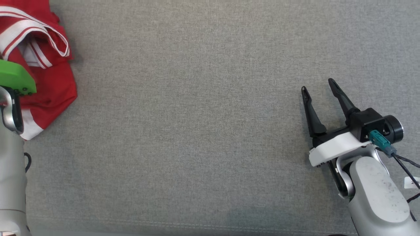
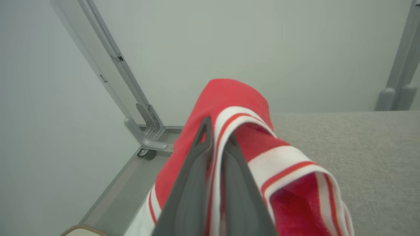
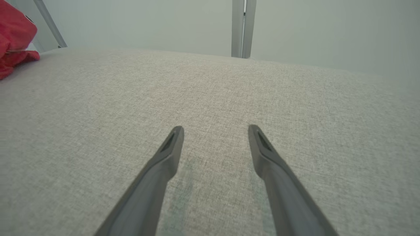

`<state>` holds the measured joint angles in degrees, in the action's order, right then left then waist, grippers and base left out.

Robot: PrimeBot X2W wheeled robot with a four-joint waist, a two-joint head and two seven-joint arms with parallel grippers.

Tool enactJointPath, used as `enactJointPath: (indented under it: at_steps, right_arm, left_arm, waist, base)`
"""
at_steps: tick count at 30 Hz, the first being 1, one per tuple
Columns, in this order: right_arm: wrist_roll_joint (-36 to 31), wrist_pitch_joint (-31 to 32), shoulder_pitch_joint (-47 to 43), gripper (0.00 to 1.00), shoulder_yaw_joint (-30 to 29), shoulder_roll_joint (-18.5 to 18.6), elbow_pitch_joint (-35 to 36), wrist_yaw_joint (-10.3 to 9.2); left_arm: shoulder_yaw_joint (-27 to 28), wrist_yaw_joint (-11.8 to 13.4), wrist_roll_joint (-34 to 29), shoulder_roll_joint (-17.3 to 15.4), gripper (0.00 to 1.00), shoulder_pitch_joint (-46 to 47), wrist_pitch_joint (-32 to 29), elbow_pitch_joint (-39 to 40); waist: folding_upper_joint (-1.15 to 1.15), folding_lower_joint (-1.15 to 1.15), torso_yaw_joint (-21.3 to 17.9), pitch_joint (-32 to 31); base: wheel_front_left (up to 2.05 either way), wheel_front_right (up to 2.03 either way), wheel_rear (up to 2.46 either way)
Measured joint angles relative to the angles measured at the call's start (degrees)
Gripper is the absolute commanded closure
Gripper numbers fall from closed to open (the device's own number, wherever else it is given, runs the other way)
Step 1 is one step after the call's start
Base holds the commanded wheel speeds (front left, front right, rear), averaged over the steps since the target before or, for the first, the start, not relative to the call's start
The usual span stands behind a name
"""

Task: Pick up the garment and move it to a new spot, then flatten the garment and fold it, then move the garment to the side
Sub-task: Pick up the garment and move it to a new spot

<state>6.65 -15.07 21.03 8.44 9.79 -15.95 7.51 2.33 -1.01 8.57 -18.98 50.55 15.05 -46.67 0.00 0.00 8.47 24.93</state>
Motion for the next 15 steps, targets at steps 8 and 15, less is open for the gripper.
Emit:
enactJointPath:
  at_steps: [8, 15]
  right_arm:
    - [0.87, 0.0, -1.44, 0.0, -0.33, -2.86, -0.76, 0.01]
    - [1.44, 0.01, -2.93, 0.0, -1.77, -3.81, -1.3, 0.0]
  left_arm:
    - [-4.08, -3.19, -0.81, 2.7, 1.0, 1.58, 0.08, 9.22]
    - [-10.38, -4.92, -1.0, 10.27, 1.0, 1.43, 0.08, 13.55]
  waist:
    - [0.0, 0.0, -1.19, -3.84]
    - [0.0, 0.0, -3.84, -5.66]
  base:
    - [0.0, 0.0, 0.0]
    - [0.0, 0.0, 0.0]
